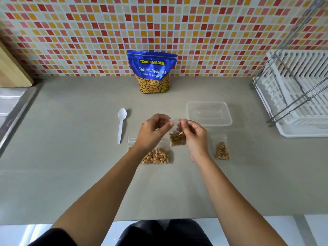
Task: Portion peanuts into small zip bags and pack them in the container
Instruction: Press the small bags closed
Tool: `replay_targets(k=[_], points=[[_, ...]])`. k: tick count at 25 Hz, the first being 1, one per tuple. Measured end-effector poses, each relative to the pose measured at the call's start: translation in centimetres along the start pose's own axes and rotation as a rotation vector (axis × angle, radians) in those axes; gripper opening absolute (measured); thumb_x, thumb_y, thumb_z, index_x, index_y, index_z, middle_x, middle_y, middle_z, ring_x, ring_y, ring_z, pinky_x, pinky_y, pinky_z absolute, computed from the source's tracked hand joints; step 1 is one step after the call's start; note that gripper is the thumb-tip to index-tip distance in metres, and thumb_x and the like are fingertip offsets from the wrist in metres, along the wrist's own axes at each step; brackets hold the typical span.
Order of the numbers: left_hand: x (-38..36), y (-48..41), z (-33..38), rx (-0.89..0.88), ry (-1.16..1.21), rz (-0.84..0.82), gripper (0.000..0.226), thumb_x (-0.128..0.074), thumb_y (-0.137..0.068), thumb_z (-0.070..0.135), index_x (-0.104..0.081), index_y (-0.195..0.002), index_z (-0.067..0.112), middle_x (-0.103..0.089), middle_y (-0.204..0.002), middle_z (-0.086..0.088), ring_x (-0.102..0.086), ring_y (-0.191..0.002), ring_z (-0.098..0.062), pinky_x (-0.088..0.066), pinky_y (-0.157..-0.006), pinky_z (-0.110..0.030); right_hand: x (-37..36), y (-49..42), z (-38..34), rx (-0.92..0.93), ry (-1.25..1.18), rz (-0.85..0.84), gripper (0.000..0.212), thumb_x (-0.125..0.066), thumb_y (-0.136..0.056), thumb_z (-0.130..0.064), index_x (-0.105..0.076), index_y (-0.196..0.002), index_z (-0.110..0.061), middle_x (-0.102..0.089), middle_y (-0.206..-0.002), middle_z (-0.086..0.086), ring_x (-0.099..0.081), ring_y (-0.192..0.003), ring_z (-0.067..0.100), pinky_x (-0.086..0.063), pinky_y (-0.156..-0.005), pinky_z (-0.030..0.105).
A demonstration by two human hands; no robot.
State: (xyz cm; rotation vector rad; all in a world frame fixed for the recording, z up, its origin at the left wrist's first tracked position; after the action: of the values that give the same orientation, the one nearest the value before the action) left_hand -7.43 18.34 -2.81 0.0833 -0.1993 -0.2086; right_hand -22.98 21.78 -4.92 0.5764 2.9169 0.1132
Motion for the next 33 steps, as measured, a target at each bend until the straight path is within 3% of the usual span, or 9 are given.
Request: replay_targets(k=[4, 10, 13, 20, 24, 26, 29, 31, 33], points=[[0.0, -0.3, 1.9, -0.111, -0.217, 0.011, 0.014, -0.070, -0.082, 0.022, -0.070, -0.093, 0.013, -0.070, -0.083, -0.001, -0.061, -0.075, -0.006, -0.048, -0.069, -0.011, -1.0, 0.3, -0.4, 0.048, 0.077, -0.037, 0.006, -0.065, -0.086, -0.019, -0.071, -0.085, -0.021, -0.072, -0.079, 0.000, -0.068, -0.070, 0.009, -0.052, -0.067, 0.023], [-0.4, -0.3, 3.3, -0.201, -0.477, 0.049, 0.012, -0.066, -0.084, 0.018, -0.070, -0.084, 0.007, -0.061, -0.072, 0.002, -0.050, -0.064, -0.008, -0.035, -0.058, -0.007, -0.6, 0.6, -0.8, 0.089, 0.217, 0.087, 0.006, -0.064, -0.087, -0.018, -0.070, -0.085, -0.016, -0.069, -0.077, -0.002, -0.064, -0.064, 0.000, -0.048, -0.064, 0.015], [-0.6, -0.5, 3.3, -0.200, -0.519, 0.030, 0.011, -0.065, -0.085, 0.016, -0.070, -0.085, 0.007, -0.059, -0.072, 0.004, -0.048, -0.061, -0.005, -0.034, -0.057, -0.005, 0.2, 0.7, -0.5, 0.080, 0.267, 0.179, 0.007, -0.064, -0.087, -0.021, -0.070, -0.084, -0.017, -0.069, -0.075, -0.003, -0.064, -0.070, 0.006, -0.051, -0.070, 0.022], [-0.3, -0.4, 2.4, -0.214, -0.576, -0.017, 0.010, -0.063, -0.086, 0.012, -0.069, -0.084, 0.004, -0.058, -0.072, 0.002, -0.046, -0.060, 0.000, -0.035, -0.058, -0.002, 1.1, 0.3, -0.1, 0.060, 0.302, 0.196, 0.008, -0.065, -0.086, -0.024, -0.069, -0.082, -0.018, -0.066, -0.069, -0.005, -0.060, -0.066, 0.009, -0.052, -0.073, 0.029], [0.3, 0.3, 1.4, -0.143, -0.571, 0.025, 0.011, -0.061, -0.087, 0.011, -0.069, -0.087, 0.003, -0.063, -0.075, -0.002, -0.047, -0.059, 0.000, -0.035, -0.057, -0.001, 1.4, 0.5, 1.2, 0.011, 0.268, 0.185, 0.009, -0.065, -0.086, -0.024, -0.067, -0.078, -0.022, -0.067, -0.069, -0.005, -0.062, -0.066, 0.010, -0.053, -0.073, 0.030], [0.8, 0.9, -0.3, -0.032, -0.464, 0.047, 0.015, -0.059, -0.087, 0.013, -0.070, -0.097, 0.009, -0.067, -0.082, -0.001, -0.054, -0.065, -0.003, -0.038, -0.060, -0.002, 2.0, 0.6, 2.1, -0.047, 0.188, 0.193, 0.011, -0.064, -0.087, -0.021, -0.065, -0.076, -0.022, -0.066, -0.069, -0.003, -0.062, -0.064, 0.007, -0.052, -0.070, 0.027], [-1.2, 2.9, -3.7, 0.158, -0.284, -0.055, 0.037, -0.061, -0.087, 0.022, -0.056, -0.123, 0.018, -0.068, -0.106, 0.000, -0.063, -0.085, -0.012, -0.047, -0.071, -0.014, 2.6, 1.0, 4.6, -0.192, 0.060, 0.176, 0.014, -0.062, -0.089, -0.016, -0.065, -0.075, -0.019, -0.066, -0.070, -0.003, -0.061, -0.062, 0.003, -0.051, -0.071, 0.026], [-3.0, 3.9, -5.3, 0.190, -0.267, -0.116, 0.044, -0.065, -0.085, 0.022, -0.047, -0.126, 0.018, -0.068, -0.107, -0.003, -0.066, -0.089, -0.014, -0.051, -0.069, -0.017, 2.3, 1.5, 6.3, -0.285, -0.018, 0.145, 0.014, -0.060, -0.089, -0.015, -0.065, -0.076, -0.018, -0.067, -0.073, -0.002, -0.061, -0.067, 0.008, -0.052, -0.077, 0.033], [-3.4, 4.2, -6.3, 0.211, -0.284, -0.083, 0.045, -0.067, -0.083, 0.018, -0.044, -0.122, 0.017, -0.068, -0.103, -0.007, -0.067, -0.085, -0.015, -0.053, -0.071, -0.023, 2.3, 1.6, 6.9, -0.278, 0.069, 0.118, 0.011, -0.061, -0.089, -0.019, -0.065, -0.079, -0.018, -0.067, -0.076, -0.003, -0.061, -0.070, 0.010, -0.050, -0.075, 0.030]])
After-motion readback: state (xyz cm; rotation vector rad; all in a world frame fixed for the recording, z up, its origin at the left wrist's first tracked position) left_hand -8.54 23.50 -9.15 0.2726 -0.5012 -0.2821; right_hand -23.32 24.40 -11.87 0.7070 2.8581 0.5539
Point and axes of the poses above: each hand's wrist, its own y-axis away from the middle knuckle, its own x-axis out of the back of the hand, z = x × y, the point moved 9 cm from there along -y, towards the middle knuckle
